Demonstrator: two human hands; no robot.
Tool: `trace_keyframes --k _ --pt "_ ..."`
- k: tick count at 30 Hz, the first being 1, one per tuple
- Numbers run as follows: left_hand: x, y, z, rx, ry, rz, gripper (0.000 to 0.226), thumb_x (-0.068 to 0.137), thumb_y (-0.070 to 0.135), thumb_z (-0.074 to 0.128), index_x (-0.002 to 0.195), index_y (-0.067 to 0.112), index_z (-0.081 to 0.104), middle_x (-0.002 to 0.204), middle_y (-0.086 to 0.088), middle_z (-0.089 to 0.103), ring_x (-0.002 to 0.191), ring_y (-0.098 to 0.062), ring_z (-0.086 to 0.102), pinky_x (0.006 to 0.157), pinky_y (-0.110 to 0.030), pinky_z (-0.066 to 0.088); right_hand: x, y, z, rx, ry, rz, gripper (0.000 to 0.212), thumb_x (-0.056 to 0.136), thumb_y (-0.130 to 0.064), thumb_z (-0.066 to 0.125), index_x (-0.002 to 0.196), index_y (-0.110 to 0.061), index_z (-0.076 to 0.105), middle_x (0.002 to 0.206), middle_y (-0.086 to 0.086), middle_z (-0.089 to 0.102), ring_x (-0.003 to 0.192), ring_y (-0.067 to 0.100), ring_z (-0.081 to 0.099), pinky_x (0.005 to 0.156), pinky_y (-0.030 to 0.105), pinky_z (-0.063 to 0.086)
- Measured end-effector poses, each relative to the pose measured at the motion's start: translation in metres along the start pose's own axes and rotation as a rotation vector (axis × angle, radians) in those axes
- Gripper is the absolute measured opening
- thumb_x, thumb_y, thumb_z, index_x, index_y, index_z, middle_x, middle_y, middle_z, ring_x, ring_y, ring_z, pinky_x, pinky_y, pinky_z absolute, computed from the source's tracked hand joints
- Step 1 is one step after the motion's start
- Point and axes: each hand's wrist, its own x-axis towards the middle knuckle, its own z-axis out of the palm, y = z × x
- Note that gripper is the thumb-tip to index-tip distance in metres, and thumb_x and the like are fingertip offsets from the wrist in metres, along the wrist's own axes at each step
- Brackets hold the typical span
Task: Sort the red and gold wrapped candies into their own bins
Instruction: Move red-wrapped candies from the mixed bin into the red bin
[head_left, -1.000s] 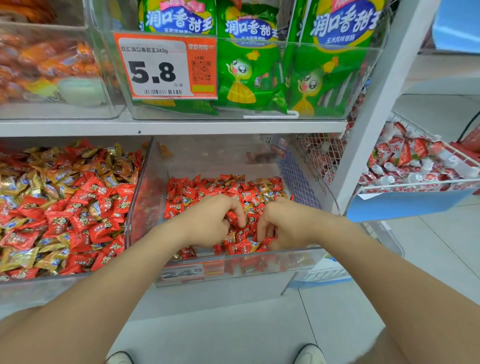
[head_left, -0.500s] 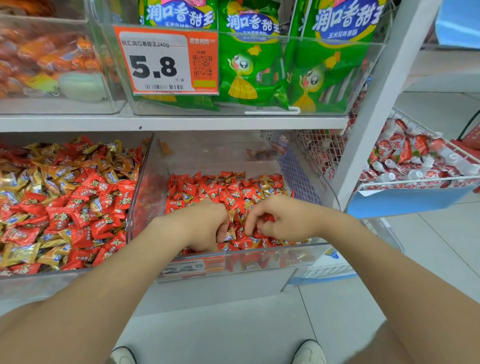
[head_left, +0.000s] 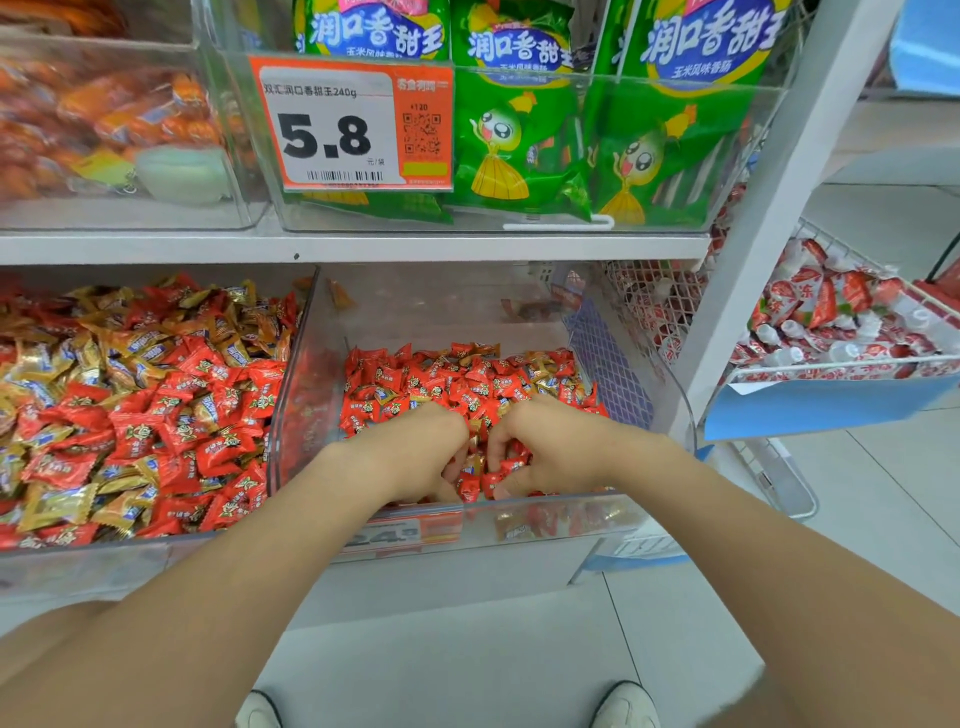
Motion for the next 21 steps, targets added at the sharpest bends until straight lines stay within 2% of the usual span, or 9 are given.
trace_keyframes --k 3,5,8,10,12,15,18,19,21 --pt "-0.003 -0.004 0.001 -0.005 0.021 -0.025 0.018 0.080 0.014 0.087 0.086 0.016 0.070 0.084 0.003 0.058 0.092 -0.025 0.065 0.065 -0.029 0.048 -0.003 0.002 -0.006 0.069 0.048 0.086 0.028 0.085 -0.048 0.084 0.103 -0.028 0.075 0.089 -0.007 0.069 0.082 0.009 0.059 0.077 0.030 0.048" --pt "-0.005 -0.005 0.000 0.001 0.031 -0.026 0.023 0.077 0.004 0.084 0.084 0.021 0.069 0.085 0.006 0.057 0.093 -0.024 0.064 0.071 -0.033 0.053 -0.006 0.005 -0.011 0.086 0.112 0.124 0.027 0.085 -0.049 0.084 0.098 -0.030 0.072 0.082 -0.008 0.066 0.076 0.004 0.057 0.074 0.029 0.048" --pt "-0.007 -0.003 -0.002 -0.022 0.024 -0.018 0.029 0.075 -0.003 0.076 0.085 0.023 0.071 0.086 0.008 0.055 0.091 -0.020 0.062 0.070 -0.030 0.051 -0.011 0.008 -0.015 0.142 0.185 0.155 0.020 0.090 -0.039 0.081 0.097 -0.026 0.069 0.082 -0.012 0.061 0.070 -0.005 0.054 0.063 0.020 0.036" --pt "-0.008 -0.001 -0.005 -0.081 0.035 -0.008 0.028 0.076 0.001 0.077 0.090 0.025 0.071 0.091 0.007 0.054 0.091 -0.015 0.057 0.071 -0.028 0.048 -0.013 0.009 -0.017 0.150 0.188 0.174 0.015 0.096 -0.035 0.075 0.104 -0.024 0.069 0.092 -0.009 0.064 0.066 -0.005 0.055 0.062 0.021 0.036" --pt "-0.011 0.004 -0.009 -0.116 0.068 0.032 0.024 0.081 0.006 0.074 0.095 0.025 0.072 0.094 0.010 0.051 0.088 -0.007 0.049 0.070 -0.022 0.042 -0.014 0.009 -0.020 0.132 0.160 0.169 0.013 0.102 -0.032 0.065 0.112 -0.025 0.070 0.090 0.003 0.067 0.062 0.005 0.058 0.061 0.028 0.043" --pt "-0.013 0.015 -0.013 -0.217 0.090 0.057 0.018 0.086 0.006 0.064 0.092 0.018 0.077 0.085 0.016 0.061 0.076 0.006 0.055 0.063 -0.011 0.037 -0.017 0.008 -0.023 0.212 0.146 0.177 0.023 0.109 -0.036 0.055 0.098 -0.021 0.068 0.074 0.015 0.071 0.056 0.013 0.069 0.057 0.035 0.058" --pt "-0.008 0.017 -0.011 -0.256 0.087 0.062 0.011 0.087 0.014 0.073 0.091 0.022 0.080 0.077 0.017 0.067 0.069 0.008 0.057 0.066 -0.013 0.040 -0.020 0.004 -0.025 0.252 0.171 0.225 0.048 0.106 -0.049 0.056 0.090 -0.004 0.062 0.058 0.009 0.069 0.050 0.013 0.067 0.050 0.023 0.050" --pt "-0.008 0.016 -0.011 -0.248 0.088 0.068 0.007 0.086 0.021 0.080 0.092 0.024 0.080 0.079 0.017 0.066 0.071 0.005 0.057 0.065 -0.012 0.039 -0.020 0.003 -0.025 0.245 0.176 0.238 0.050 0.105 -0.051 0.057 0.089 -0.004 0.062 0.058 0.006 0.069 0.051 0.013 0.068 0.050 0.021 0.049" --pt "-0.005 0.014 -0.008 -0.206 0.078 0.069 0.020 0.081 0.032 0.089 0.096 0.024 0.080 0.077 0.017 0.059 0.072 -0.001 0.052 0.060 -0.010 0.034 -0.019 0.003 -0.023 0.217 0.188 0.244 0.042 0.103 -0.048 0.062 0.087 -0.010 0.066 0.062 0.004 0.073 0.054 0.010 0.068 0.053 0.020 0.050"
